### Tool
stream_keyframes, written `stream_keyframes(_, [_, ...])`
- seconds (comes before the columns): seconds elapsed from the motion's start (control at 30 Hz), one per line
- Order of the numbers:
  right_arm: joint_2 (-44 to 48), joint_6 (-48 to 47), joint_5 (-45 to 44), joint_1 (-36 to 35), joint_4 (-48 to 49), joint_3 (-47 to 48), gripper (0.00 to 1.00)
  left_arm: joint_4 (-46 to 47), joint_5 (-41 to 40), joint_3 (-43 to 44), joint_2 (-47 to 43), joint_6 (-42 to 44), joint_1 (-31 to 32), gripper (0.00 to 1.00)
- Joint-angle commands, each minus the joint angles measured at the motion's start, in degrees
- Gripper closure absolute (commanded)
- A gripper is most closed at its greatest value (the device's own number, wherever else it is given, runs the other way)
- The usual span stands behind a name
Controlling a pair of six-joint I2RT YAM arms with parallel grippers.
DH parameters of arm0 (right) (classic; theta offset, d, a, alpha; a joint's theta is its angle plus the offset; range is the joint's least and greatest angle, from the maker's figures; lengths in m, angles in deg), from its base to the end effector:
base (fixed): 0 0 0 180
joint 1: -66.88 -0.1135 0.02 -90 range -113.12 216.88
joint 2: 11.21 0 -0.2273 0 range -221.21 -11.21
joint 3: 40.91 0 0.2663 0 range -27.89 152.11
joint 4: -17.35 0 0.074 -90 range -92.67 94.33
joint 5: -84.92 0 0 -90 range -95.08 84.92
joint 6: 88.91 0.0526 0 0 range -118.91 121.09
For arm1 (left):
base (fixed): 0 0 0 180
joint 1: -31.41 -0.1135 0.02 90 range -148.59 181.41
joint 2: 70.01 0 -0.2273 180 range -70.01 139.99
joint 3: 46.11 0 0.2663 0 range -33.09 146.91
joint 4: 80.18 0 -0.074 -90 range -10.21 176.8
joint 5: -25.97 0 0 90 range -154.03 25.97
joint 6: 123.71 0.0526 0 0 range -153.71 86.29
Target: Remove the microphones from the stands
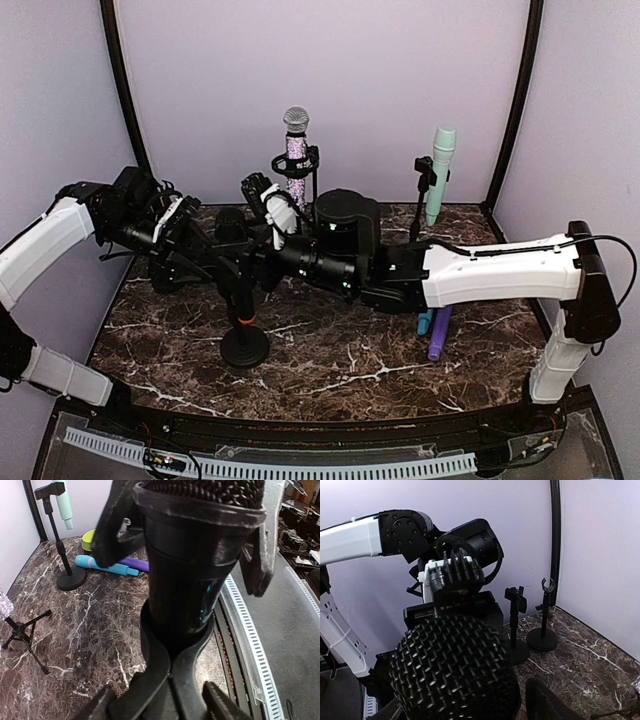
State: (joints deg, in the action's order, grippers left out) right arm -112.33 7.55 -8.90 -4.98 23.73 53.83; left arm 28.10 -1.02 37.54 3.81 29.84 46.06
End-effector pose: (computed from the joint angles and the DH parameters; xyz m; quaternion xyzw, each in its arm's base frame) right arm 0.1450 0.4313 0.3069 -0.3620 0.6074 0.4280 0.5629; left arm 0.2447 -0.1124 0.2909 0.6201 0.5618 -0.3758 0.3983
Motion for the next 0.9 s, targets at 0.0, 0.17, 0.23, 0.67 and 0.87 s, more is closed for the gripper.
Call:
stream_keyframes(0.0, [1.5,0.1,0.4,-0.2,1.2,0.9,0.36,-2.5,0.2,2.0,-0.3,3.2,0.5,0.49])
stream_keyframes(0.17, [2.3,-1.1,-0.6,-0.2,1.0,1.7,0.60,-3.0,-1.1,1.2,-0.7,4.8,0.5,0.80])
stream_keyframes(0.23, [2.9,-1.9,-1.0,-0.2,0.5,2.6,0.62,-2.1,-1.9,0.7,-1.1,4.4,0.5,0.95])
stream_keyframes(0.67, [15.7,-4.0,-11.9,0.5,-4.8,0.2,0.72,2.1,-6.2,-0.2,-1.7,0.3,0.5,0.93])
stream_keyframes(0.87, [26.0,8.6,-18.0,6.3,-9.8,-13.5,0.77,3.3,-8.0,-1.3,-2.5,-1.6,0.5,0.62])
